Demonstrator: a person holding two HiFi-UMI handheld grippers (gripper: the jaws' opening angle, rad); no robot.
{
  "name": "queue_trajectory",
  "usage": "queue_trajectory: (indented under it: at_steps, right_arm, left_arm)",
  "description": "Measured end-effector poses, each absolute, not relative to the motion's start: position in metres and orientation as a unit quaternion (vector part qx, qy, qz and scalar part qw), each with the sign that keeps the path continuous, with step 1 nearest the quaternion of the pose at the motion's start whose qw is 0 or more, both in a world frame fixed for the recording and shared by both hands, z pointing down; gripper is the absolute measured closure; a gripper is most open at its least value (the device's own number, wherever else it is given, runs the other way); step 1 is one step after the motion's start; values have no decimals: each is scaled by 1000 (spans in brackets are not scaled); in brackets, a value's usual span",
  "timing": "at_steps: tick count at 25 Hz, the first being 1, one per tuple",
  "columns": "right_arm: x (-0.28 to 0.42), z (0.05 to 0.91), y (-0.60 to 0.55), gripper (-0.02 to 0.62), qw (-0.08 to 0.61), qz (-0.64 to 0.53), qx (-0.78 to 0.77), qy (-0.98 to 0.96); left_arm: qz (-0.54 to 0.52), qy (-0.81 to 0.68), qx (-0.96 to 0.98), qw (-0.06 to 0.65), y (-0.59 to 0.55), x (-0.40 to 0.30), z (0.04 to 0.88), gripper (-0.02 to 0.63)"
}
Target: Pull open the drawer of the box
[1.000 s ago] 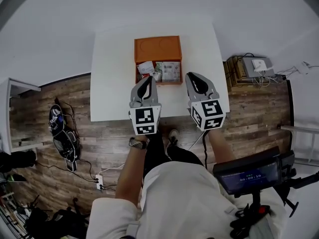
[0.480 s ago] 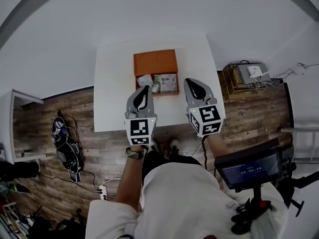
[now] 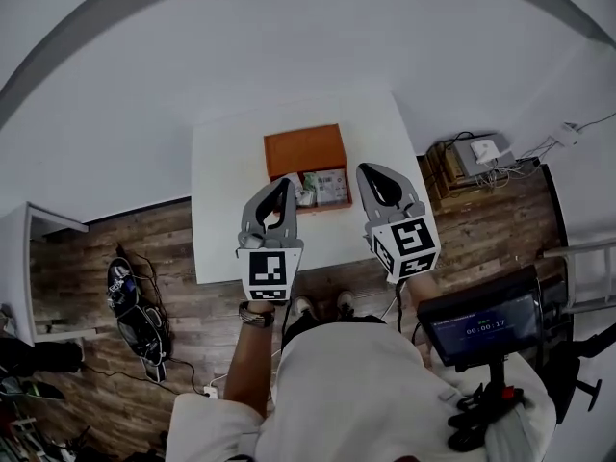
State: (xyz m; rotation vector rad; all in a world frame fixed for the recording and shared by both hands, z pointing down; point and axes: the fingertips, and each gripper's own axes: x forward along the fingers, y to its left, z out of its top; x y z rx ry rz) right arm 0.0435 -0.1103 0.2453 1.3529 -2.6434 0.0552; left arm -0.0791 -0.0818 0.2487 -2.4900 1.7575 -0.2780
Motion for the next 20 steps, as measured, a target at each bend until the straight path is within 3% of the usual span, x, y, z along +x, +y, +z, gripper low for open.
queue_trajectory:
  at_steps: [12,20]
  right_arm:
    - [27,183,-114,594,38,-10,448,-893]
    - [25,178,-115,594,42,-17,444,-895]
  left_arm:
    - [-69,568,-815,91,-91,-83,188,600]
    - [-66,566,-815,104,-93,-83,178,600]
